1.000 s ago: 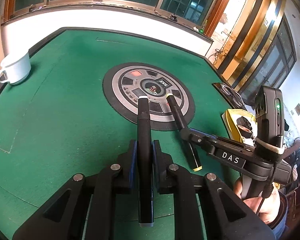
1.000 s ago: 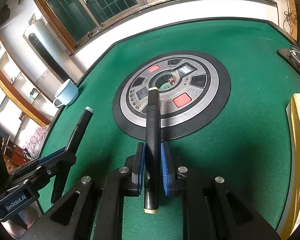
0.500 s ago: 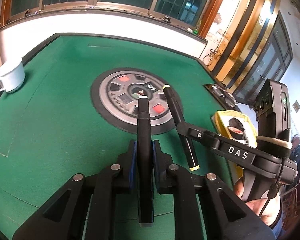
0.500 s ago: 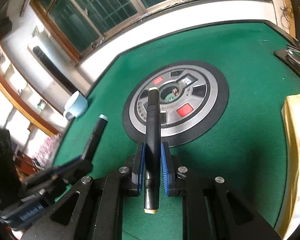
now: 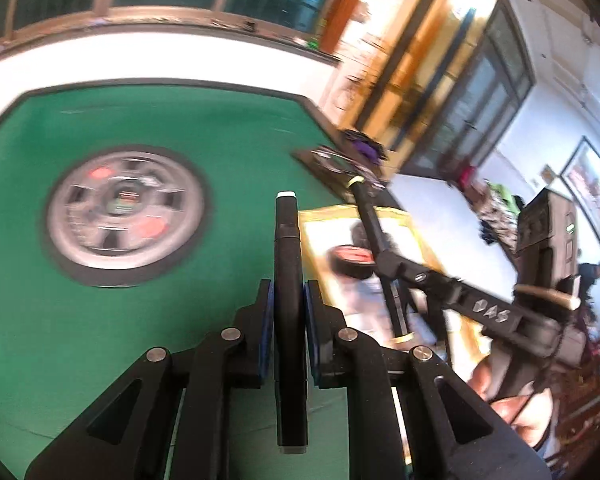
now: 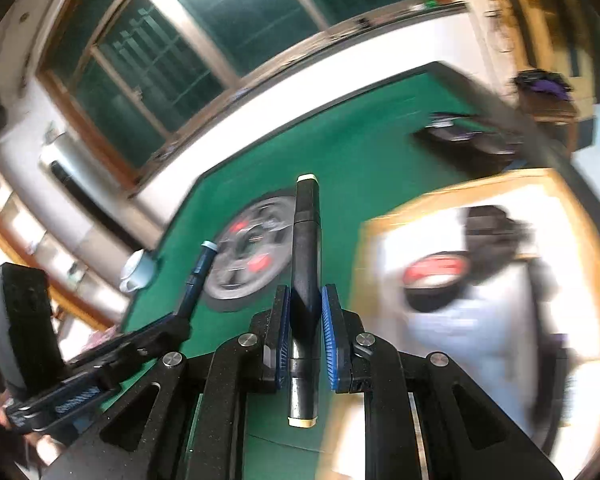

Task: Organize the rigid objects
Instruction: 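Lower both markers into the tray and open both grippers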

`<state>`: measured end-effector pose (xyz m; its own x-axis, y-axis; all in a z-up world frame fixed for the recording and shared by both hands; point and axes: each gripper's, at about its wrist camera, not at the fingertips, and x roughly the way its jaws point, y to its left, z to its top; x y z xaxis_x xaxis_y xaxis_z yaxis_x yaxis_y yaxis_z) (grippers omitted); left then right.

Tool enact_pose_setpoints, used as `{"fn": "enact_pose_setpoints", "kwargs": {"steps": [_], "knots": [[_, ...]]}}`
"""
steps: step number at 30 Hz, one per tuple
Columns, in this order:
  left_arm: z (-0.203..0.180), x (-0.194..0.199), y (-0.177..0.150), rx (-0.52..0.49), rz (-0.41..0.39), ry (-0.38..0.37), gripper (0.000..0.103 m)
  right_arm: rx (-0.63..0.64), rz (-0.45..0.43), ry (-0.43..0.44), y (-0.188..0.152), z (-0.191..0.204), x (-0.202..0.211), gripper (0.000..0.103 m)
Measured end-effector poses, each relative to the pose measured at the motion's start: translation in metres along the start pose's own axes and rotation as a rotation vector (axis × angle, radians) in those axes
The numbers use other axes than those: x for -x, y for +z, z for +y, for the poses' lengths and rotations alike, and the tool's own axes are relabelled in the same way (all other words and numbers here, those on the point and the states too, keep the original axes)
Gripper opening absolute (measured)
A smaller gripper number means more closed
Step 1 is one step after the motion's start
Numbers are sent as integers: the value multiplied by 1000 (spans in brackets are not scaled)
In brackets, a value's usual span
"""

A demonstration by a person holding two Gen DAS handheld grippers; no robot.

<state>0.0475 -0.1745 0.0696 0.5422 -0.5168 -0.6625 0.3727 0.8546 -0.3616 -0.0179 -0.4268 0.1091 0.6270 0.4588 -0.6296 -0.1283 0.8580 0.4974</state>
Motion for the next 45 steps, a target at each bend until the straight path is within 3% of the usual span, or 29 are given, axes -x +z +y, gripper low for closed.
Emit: {"fn": "enact_pose_setpoints", "kwargs": {"steps": [6,16,25,45], "knots": [[-46,-47,5,16,97,-97,12,-49,26,-102,1,-50,17,14],[-82,-89,-6,2,138,-43,12,-5,95,-207,-2,-78,23,14],[-82,-90,-16,-32,121,12,12,63,102,-260,-6,-75,25,14],[-88,-85,-29,-95,126,3,13,45,100,-265,-8,-75,28,15]]}}
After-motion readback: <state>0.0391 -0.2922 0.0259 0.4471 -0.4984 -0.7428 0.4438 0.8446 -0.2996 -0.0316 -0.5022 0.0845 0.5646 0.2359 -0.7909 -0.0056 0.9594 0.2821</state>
